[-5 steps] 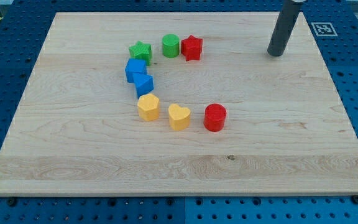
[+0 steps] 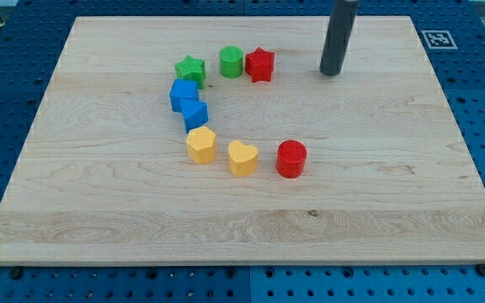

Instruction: Push the blue triangle towards the left

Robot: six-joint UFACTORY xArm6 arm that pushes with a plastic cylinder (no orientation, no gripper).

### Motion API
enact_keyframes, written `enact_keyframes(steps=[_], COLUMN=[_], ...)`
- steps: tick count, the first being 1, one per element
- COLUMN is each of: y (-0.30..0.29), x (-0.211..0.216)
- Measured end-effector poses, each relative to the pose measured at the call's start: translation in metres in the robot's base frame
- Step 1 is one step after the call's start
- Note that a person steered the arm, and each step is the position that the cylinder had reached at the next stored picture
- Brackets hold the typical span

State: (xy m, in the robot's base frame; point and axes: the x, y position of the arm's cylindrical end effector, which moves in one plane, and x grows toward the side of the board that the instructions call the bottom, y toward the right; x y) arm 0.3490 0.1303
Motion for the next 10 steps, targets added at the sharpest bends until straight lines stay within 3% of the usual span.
enact_keyframes(steps=[2,6,7,9,10], y=[-0.131,-0.226,-0.226,-0.120,-0.130], x=[0.032,0.039,0.039,0.059,0.065])
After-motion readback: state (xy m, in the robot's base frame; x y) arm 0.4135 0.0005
